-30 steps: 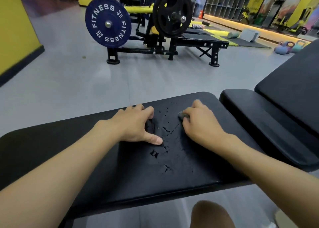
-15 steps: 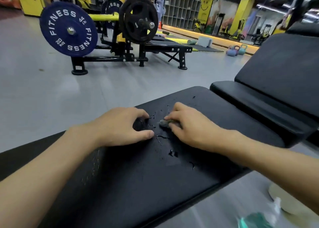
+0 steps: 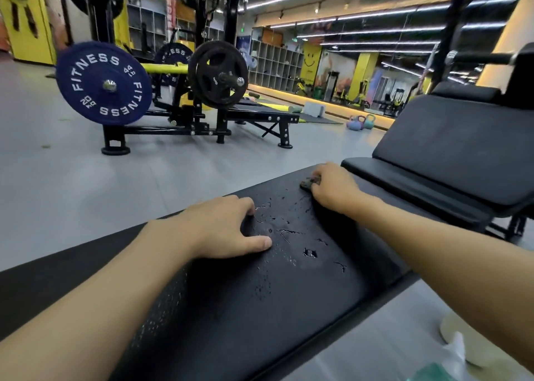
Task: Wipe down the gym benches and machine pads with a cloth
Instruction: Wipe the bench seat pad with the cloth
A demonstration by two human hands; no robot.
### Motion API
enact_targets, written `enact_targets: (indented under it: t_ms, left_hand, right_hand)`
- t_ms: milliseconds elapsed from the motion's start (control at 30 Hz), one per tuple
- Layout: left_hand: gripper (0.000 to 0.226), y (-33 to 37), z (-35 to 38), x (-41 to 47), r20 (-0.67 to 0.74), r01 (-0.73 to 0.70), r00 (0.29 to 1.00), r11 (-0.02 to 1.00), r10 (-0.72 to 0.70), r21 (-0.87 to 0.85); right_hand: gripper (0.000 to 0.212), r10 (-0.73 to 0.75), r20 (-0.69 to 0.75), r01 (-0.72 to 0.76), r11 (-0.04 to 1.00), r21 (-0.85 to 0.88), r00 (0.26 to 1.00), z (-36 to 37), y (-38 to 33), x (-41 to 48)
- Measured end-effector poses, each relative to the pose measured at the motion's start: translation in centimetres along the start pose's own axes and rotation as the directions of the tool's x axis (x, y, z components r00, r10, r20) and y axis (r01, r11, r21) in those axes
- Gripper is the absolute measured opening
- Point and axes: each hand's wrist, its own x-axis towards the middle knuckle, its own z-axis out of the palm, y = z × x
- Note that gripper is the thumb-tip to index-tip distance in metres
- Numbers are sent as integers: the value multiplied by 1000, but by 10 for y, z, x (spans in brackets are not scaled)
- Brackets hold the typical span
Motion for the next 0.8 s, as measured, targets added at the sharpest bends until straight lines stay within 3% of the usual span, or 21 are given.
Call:
enact_targets:
  t_ms: [133,200,300,333,400,500,667,733,800]
  left_hand:
    - [68,-3,5,1,-19,-6,1000,1000,6,10]
    - [68,-4,7,0,-23,-9,1000,1000,9,-6]
    - [67,-5,10,-1,-34,-17,999,1000,17,-15]
    - [67,-6,11,-2,-44,-20,999,1000,20,-16]
    - [68,-6,11,-1,-55,-25,998,1000,24,-13]
    - [68,-7,10,2,-60,-31,998,1000,31,4]
    - [67,-7,11,2,-71,-24,997,1000,23,-7]
    - [67,-7,12,2,-67,-16,998,1000,16,-2]
    - [67,-6,13,1,-72,-16,997,1000,16,6]
  right_hand:
    - [17,-305,111,302,953,37,946,9,-23,-18]
    - [18,-260,146,257,966,41,955,-2,-8,-4]
    - [22,34,58,-36,999,29,998,-4,16,32]
    - [22,42,35,-42,999,-6,999,2,11,34]
    - [23,-105,51,107,993,-44,993,16,-12,25]
    - [22,-308,169,303,951,55,936,15,-28,8]
    - [22,-27,51,29,999,-46,998,16,-2,53]
    - [23,-144,82,152,984,-97,986,27,-29,41]
    - [25,-307,170,315,949,-25,936,35,-50,25]
